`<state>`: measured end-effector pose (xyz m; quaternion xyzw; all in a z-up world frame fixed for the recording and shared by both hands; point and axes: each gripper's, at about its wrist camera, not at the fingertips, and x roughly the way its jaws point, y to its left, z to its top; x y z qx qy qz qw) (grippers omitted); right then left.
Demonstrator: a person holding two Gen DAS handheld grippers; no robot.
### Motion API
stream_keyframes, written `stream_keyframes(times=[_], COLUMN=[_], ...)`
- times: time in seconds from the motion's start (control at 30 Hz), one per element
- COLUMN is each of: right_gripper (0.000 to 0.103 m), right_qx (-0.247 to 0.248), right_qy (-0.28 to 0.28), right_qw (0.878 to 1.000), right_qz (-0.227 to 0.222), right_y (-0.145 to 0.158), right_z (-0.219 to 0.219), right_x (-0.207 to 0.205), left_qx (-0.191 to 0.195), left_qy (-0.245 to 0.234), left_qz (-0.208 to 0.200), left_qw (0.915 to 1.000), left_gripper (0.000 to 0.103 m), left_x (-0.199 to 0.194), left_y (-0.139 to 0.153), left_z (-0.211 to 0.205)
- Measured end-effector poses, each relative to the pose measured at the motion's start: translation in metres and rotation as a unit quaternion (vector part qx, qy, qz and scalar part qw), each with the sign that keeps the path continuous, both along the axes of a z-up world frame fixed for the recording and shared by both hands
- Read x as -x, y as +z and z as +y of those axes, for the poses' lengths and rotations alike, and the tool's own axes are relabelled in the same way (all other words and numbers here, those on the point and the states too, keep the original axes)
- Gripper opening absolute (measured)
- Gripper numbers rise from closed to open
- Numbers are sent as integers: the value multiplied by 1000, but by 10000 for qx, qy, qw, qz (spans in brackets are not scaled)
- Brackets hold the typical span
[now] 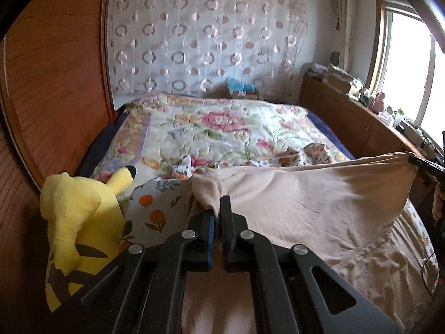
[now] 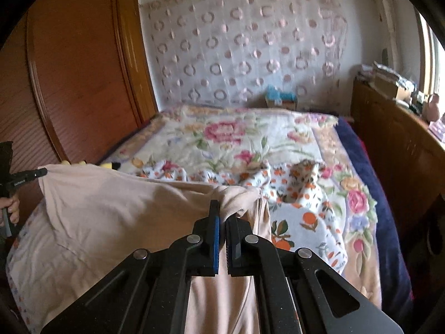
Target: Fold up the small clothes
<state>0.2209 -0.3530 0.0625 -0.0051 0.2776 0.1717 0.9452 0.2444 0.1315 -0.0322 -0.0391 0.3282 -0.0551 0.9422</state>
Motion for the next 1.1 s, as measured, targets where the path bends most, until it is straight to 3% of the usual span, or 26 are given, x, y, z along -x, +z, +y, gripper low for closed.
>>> stream_keyframes(times=[0.47, 0.83, 1.1], right_gripper=[3, 3, 3], right_qx=[-38, -21, -33], right_qy=[-34, 21, -12], right_qw=[9987, 9988, 9995], right_qz=[-502, -486, -321], right_y=[6, 3, 1], right_z=[-21, -30, -34], right_x=[95, 171, 206], left_qx=[99, 128, 157], left_qy=[80, 68, 221], left_qz=[-510, -526, -115], left_qw=[9986, 9985, 9996], left_gripper=[4, 4, 4], left_x=[88, 152, 192], left_y=[34, 24, -10], left_z=[9, 1, 4])
